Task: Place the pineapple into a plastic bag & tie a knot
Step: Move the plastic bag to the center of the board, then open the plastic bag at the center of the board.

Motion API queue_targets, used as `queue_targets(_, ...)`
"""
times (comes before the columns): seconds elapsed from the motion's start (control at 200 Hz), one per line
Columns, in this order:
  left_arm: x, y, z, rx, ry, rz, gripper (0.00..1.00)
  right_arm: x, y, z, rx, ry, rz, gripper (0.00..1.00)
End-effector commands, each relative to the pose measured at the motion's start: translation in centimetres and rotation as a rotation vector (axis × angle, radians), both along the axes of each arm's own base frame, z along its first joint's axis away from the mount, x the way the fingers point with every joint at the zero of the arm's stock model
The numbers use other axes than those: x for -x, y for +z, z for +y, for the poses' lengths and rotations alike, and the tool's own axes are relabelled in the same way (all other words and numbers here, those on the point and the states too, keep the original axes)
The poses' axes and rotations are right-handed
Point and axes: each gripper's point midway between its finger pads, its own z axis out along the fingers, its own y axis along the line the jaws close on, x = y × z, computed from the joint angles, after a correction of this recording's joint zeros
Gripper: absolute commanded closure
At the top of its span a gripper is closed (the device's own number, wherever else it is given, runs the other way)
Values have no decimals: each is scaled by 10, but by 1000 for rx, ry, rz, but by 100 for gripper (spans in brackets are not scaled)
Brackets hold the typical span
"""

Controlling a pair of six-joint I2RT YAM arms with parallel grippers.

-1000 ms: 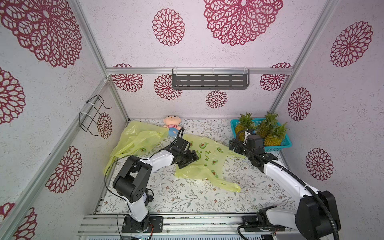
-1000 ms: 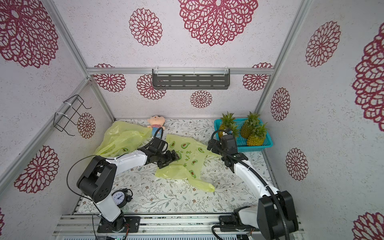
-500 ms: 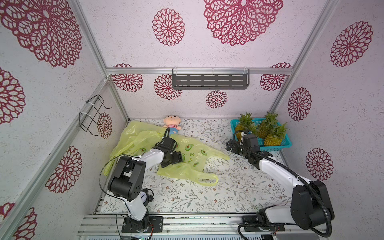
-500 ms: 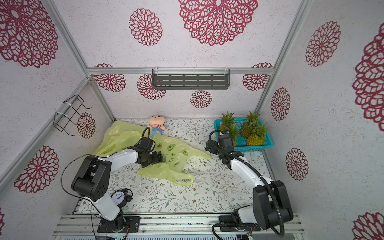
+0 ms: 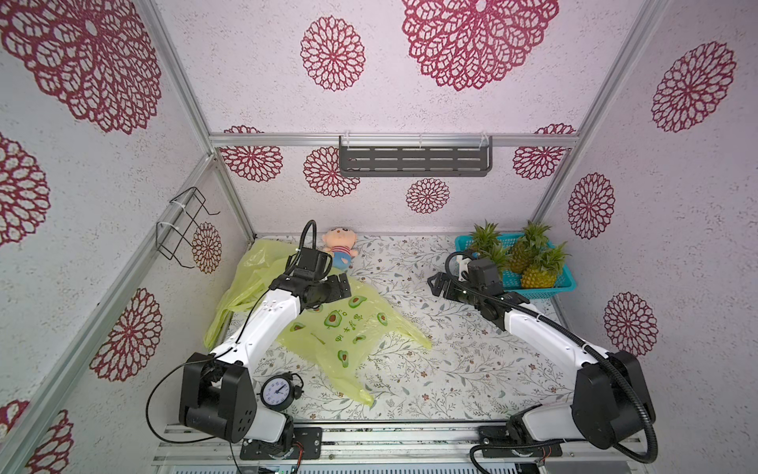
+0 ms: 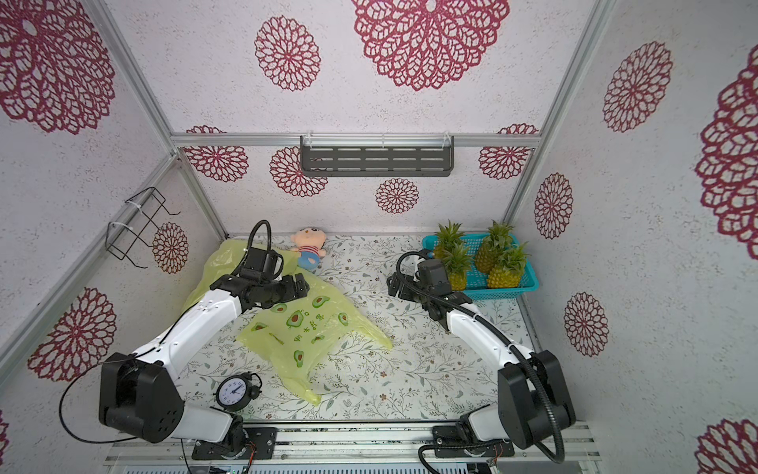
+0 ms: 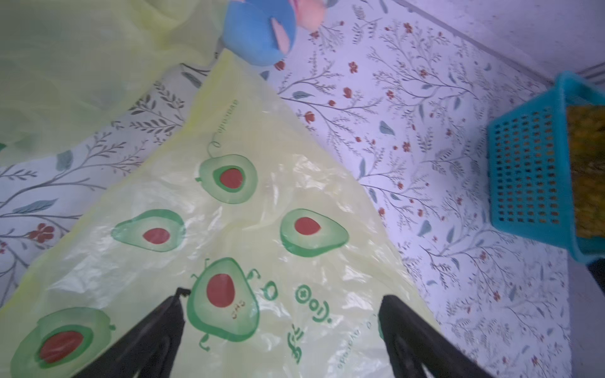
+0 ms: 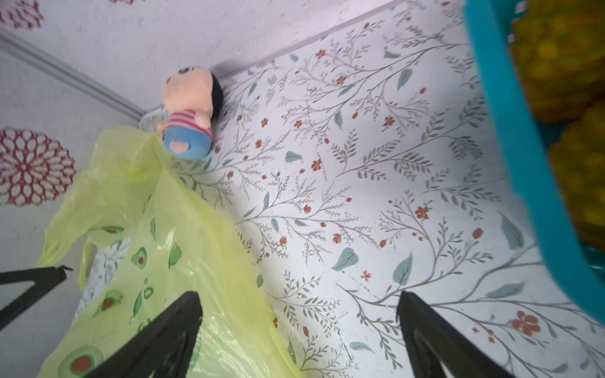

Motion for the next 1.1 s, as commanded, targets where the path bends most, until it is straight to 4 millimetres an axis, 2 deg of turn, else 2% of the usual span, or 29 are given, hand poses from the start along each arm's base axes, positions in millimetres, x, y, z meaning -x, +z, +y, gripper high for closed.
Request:
queue_targets(0.0, 19, -1, -15, -48, -84, 23, 3, 19, -17, 29, 67, 197, 33, 10)
queue_targets(0.085, 24, -1, -18, -77, -113, 20, 3, 38, -37, 41, 151, 316, 64, 15)
queue_targets(0.27, 25, 2, -19, -87, -134, 4, 3, 78, -80, 58, 203, 482, 135, 15)
queue_targets(0.485, 27, 5, -24, -88, -181, -11, 3, 92, -119, 69, 202, 550, 201, 17)
queue_targets(0.545, 29, 6, -24, -95, -194, -19, 3, 90, -125, 70, 210, 558, 203, 25)
queue_targets(0.585, 30, 8, -24, -95, -207, -28, 3, 87, -126, 70, 219, 552, 200, 37)
queue_targets(0.635, 33, 8, -25, -97, -225, -36, 3, 78, -117, 72, 219, 533, 171, 57)
queue_targets(0.696, 38, 8, -27, -99, -255, -47, 3, 68, -95, 80, 175, 524, 111, 76)
queue_targets(0.816, 50, 11, -35, -104, -325, -84, 3, 44, -40, 89, 39, 479, 11, 94)
queue_targets(0.936, 61, 19, -50, -98, -393, -130, 3, 30, 0, 93, -55, 460, -28, 100)
queue_targets(1.096, 66, 24, -77, -48, -446, -151, 3, 18, 27, 90, -97, 419, -29, 100)
